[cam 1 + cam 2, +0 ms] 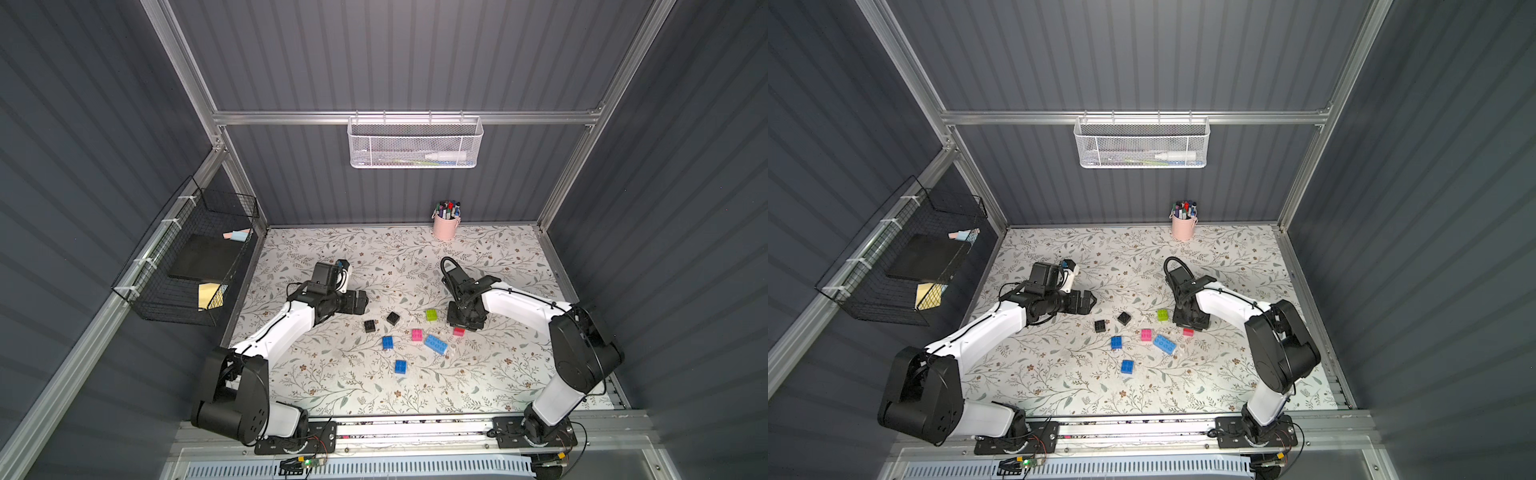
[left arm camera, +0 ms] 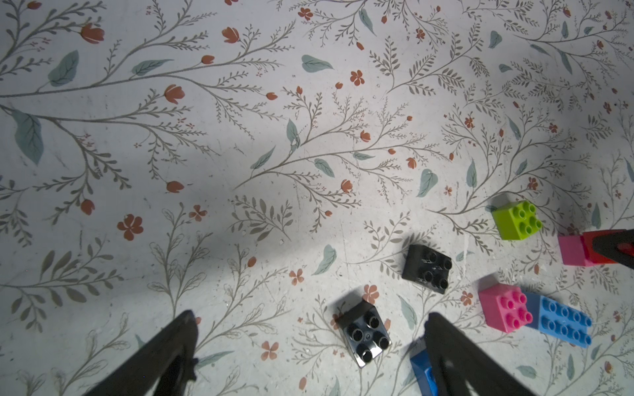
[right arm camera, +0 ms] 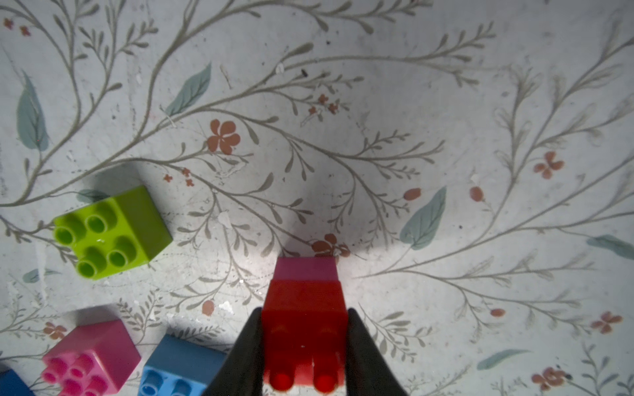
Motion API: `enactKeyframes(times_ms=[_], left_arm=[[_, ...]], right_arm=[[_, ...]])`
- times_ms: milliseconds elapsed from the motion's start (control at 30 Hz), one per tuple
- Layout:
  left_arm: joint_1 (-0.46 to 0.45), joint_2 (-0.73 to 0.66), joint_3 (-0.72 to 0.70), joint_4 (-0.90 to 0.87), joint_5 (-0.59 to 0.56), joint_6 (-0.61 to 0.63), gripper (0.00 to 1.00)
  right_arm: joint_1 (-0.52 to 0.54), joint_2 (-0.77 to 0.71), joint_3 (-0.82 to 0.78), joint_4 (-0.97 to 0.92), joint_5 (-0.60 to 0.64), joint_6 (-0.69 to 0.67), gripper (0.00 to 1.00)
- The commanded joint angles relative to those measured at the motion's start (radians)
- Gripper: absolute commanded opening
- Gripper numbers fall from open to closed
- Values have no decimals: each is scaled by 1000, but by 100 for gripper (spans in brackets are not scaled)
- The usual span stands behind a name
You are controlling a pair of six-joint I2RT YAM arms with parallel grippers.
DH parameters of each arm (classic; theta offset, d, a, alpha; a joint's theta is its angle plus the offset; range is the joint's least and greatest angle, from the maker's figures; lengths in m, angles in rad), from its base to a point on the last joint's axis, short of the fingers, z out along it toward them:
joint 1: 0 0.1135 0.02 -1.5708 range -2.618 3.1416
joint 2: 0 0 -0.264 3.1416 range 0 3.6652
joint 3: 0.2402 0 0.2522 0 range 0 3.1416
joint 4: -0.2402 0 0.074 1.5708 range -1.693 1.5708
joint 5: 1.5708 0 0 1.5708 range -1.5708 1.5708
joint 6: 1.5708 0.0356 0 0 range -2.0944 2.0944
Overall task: Assemble the number 4 with lego
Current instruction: Assemble the lego brick with the lego brick.
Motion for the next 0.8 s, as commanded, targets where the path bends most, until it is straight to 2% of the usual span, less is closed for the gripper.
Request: enactKeyframes(times_ms=[0, 233, 600, 767], left_arm=[[-1, -9, 4, 9, 6, -8, 99], [-1, -7, 3, 9, 8, -9, 100], [-1, -3, 6, 12, 11, -9, 100], [-1, -2, 3, 16, 11, -9, 99]], right_arm=[[20, 70, -110, 17, -86, -1, 10], [35, 71, -124, 21, -115, -8, 10], [41, 63, -71, -96, -130, 59, 8], [44, 55, -101, -75, -96, 55, 9]])
